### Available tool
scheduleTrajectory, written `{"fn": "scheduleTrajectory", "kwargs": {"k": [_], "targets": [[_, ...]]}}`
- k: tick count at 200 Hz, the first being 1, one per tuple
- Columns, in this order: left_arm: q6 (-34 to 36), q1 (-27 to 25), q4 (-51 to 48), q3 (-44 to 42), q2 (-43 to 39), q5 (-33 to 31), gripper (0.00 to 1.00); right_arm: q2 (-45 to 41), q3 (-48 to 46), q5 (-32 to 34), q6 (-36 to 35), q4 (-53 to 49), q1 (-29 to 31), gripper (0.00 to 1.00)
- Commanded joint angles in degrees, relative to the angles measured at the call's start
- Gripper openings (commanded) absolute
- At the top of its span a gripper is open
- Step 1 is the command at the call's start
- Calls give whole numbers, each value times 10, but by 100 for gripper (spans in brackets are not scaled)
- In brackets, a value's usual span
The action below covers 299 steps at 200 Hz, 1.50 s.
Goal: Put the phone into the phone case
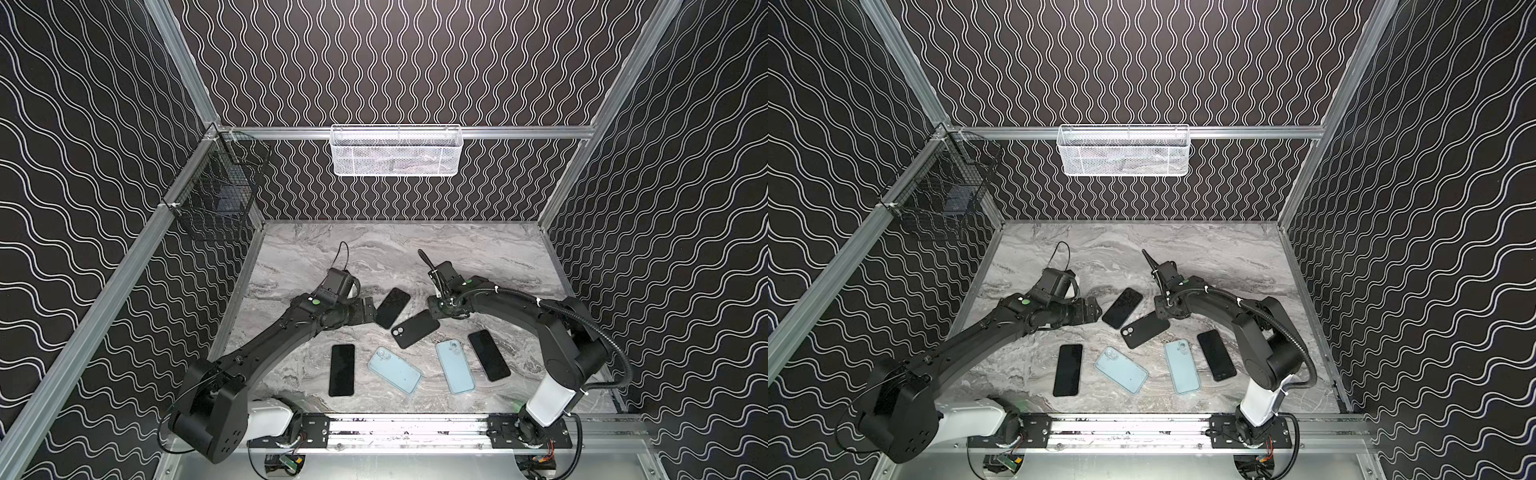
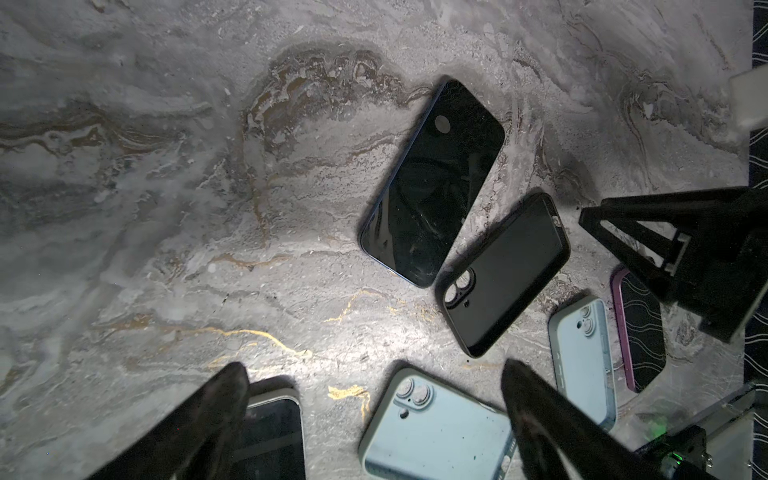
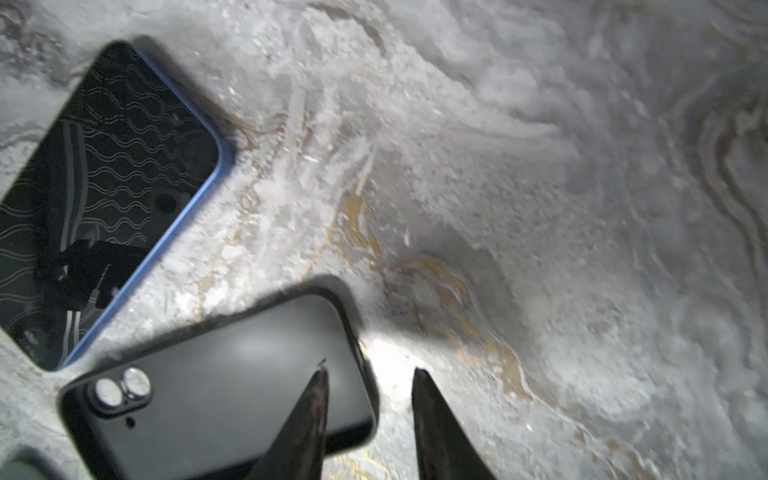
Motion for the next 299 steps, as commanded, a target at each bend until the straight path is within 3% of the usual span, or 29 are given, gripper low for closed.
{"fn": "scheduleTrajectory", "kwargs": {"k": [1,58,151,229,252,286,299], "targets": [[4,2,18,4,4,5,98,17,13,-4,-15,5,2,37],[8,6,13,6,5,3,99,57,23,-6,-19,11,2,31],[17,22,6,10,0,4,99,52,14,46,-10,-12,1,2],[24,42,5,15,-2,12,98,21,-5,88,3,-56,-23,0],[25,44,6,19,-1,16,98,24,1,83,1,-58,-26,7],[25,47,9,26,5,28,99,23,17,87,5,-65,-26,38],[24,51,11,30,8,35,99,11,26,89,5,-69,-26,44]]}}
